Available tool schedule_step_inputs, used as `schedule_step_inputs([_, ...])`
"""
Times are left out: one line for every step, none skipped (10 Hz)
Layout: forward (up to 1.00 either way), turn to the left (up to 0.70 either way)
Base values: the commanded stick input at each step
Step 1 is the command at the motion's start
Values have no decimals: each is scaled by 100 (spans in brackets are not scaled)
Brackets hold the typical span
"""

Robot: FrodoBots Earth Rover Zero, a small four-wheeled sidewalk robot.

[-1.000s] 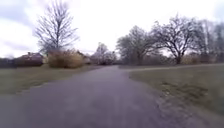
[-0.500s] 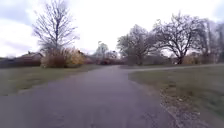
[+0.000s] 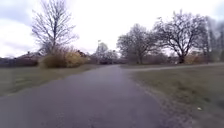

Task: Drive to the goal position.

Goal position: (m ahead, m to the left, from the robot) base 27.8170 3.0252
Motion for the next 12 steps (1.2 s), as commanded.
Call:
schedule_step_inputs([100,0])
schedule_step_inputs([100,0])
schedule_step_inputs([100,0])
schedule_step_inputs([100,0])
schedule_step_inputs([100,0])
schedule_step_inputs([100,0])
schedule_step_inputs([100,0])
schedule_step_inputs([100,0])
schedule_step_inputs([100,0])
schedule_step_inputs([100,0])
schedule_step_inputs([100,0])
schedule_step_inputs([100,0])
